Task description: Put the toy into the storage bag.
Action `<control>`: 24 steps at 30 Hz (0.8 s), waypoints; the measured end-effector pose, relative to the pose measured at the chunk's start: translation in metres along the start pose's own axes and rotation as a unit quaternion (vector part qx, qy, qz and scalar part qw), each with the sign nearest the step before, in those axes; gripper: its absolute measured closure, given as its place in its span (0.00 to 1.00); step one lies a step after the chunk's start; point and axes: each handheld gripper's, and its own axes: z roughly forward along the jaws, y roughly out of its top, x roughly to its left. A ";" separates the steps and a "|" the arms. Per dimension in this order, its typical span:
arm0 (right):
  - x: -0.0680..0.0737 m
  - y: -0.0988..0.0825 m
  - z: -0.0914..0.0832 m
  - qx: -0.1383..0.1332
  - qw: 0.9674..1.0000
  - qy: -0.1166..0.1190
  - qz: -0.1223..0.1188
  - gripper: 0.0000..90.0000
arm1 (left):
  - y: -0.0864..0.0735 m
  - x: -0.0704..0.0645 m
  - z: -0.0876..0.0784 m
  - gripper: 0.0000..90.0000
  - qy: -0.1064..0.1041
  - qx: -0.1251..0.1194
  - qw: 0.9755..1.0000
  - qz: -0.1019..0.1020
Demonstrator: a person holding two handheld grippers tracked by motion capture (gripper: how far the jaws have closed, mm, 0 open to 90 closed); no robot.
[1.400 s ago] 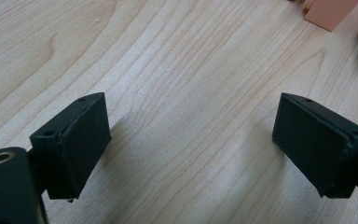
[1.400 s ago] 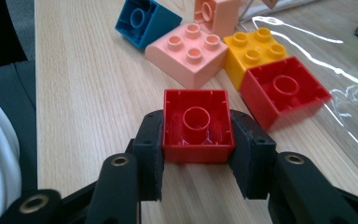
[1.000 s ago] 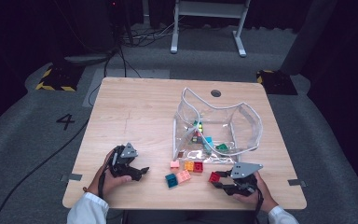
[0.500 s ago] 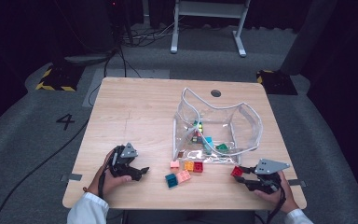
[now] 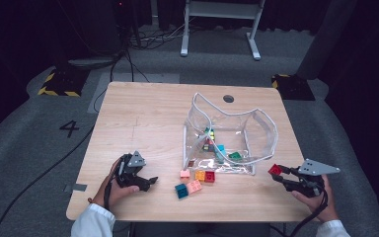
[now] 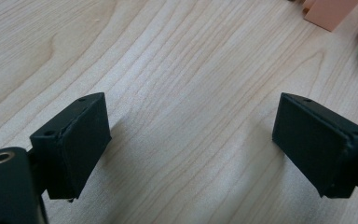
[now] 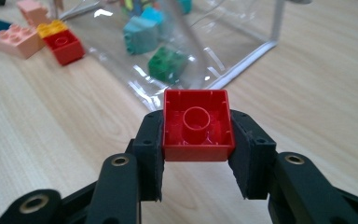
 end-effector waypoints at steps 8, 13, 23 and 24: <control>-0.015 0.024 -0.019 -0.026 1.000 -0.016 0.002 0.66 | 0.000 0.000 0.000 0.13 0.000 0.000 1.000 0.000; -0.020 0.035 -0.027 -0.052 0.998 -0.029 0.008 0.66 | 0.000 0.000 0.000 0.13 0.000 0.000 1.000 0.000; -0.028 0.067 -0.041 -0.083 0.996 -0.030 0.000 0.66 | 0.000 0.000 0.000 0.13 0.000 0.000 1.000 0.000; -0.029 0.071 -0.042 -0.083 0.996 -0.031 -0.004 0.66 | 0.000 0.000 0.000 0.13 0.000 0.000 1.000 0.000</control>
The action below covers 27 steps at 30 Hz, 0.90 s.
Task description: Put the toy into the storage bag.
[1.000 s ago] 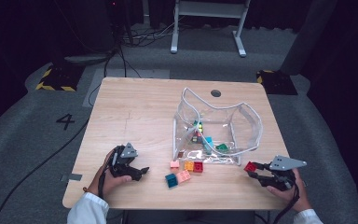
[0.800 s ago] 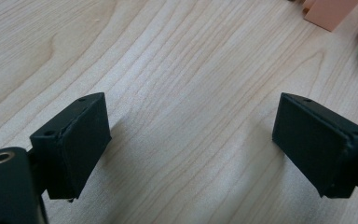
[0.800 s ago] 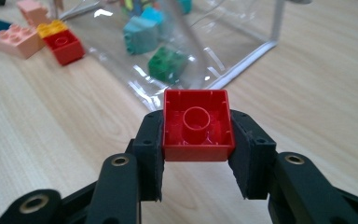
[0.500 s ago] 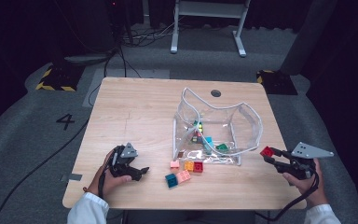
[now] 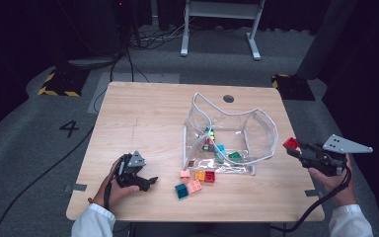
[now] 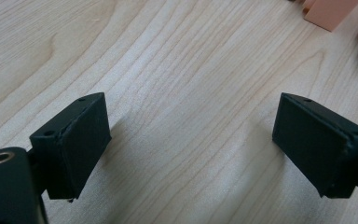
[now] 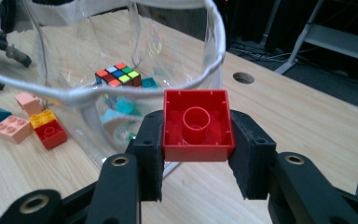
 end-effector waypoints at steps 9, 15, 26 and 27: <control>0.000 0.043 0.014 0.010 0.999 0.011 -0.049 0.66 | 0.000 0.000 0.000 0.13 0.000 0.000 1.000 0.000; 0.005 0.064 0.032 0.031 0.997 0.028 -0.069 0.66 | 0.000 0.000 0.000 0.12 0.000 0.000 1.000 0.000; 0.017 0.088 0.069 0.080 0.990 0.049 -0.109 0.66 | 0.000 0.000 0.000 0.13 0.000 0.000 1.000 0.000; 0.020 0.091 0.073 0.084 0.988 0.055 -0.113 0.66 | 0.000 0.000 0.000 0.13 0.000 0.001 1.000 0.000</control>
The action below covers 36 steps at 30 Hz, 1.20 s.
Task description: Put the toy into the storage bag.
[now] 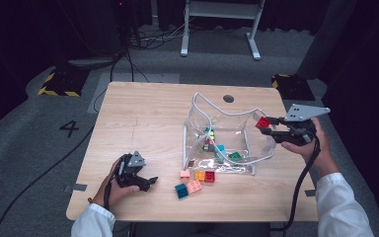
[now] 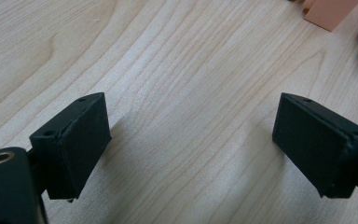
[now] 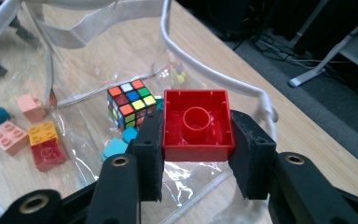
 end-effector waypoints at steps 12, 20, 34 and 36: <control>0.013 0.030 0.039 0.068 0.995 0.043 -0.061 0.66 | 0.000 0.000 0.000 0.13 0.000 0.000 1.000 0.000; 0.015 0.037 0.064 0.110 0.989 0.058 -0.084 0.66 | 0.000 0.000 0.000 0.13 0.000 -0.001 1.000 0.000; 0.005 0.023 0.109 0.289 0.948 0.067 -0.119 0.66 | 0.000 0.000 0.000 0.12 0.000 -0.001 1.000 0.000; 0.000 0.015 0.104 0.316 0.940 0.071 -0.108 0.66 | 0.000 0.000 0.000 0.13 0.000 -0.001 1.000 0.000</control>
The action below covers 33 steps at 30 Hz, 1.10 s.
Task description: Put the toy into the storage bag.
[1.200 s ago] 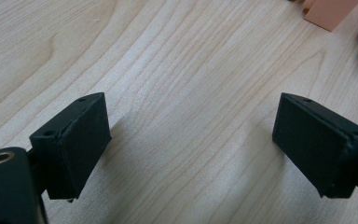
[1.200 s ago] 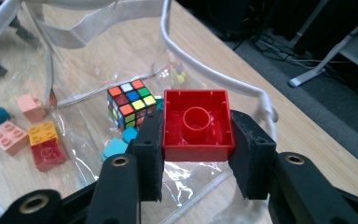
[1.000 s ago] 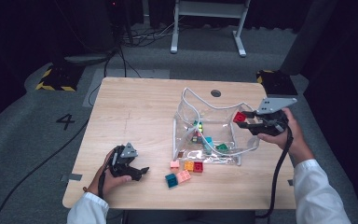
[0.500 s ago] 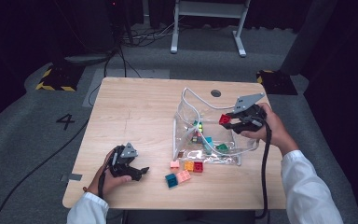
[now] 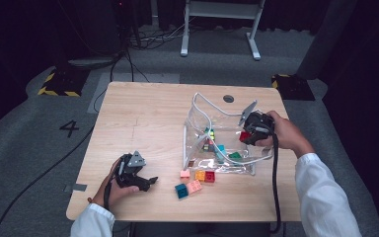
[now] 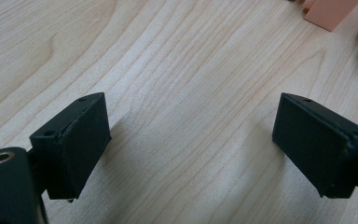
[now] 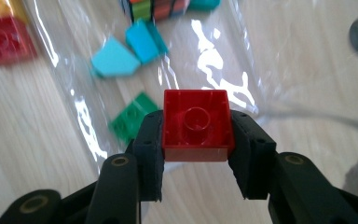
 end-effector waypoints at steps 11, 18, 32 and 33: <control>-0.001 -0.027 -0.012 -0.003 1.000 -0.007 0.009 0.64 | 0.000 0.000 0.000 0.13 0.000 0.000 1.000 0.000; 0.007 -0.046 -0.027 -0.132 0.990 -0.020 0.045 0.55 | 0.000 0.000 0.000 0.13 0.000 0.001 1.000 0.000; 0.037 -0.091 -0.064 -0.310 0.939 -0.059 0.136 0.34 | 0.000 0.000 0.000 0.13 0.002 0.000 1.000 0.001; 0.039 -0.096 -0.067 -0.316 0.936 -0.063 0.139 0.34 | 0.000 0.000 0.000 0.13 0.001 0.000 1.000 0.001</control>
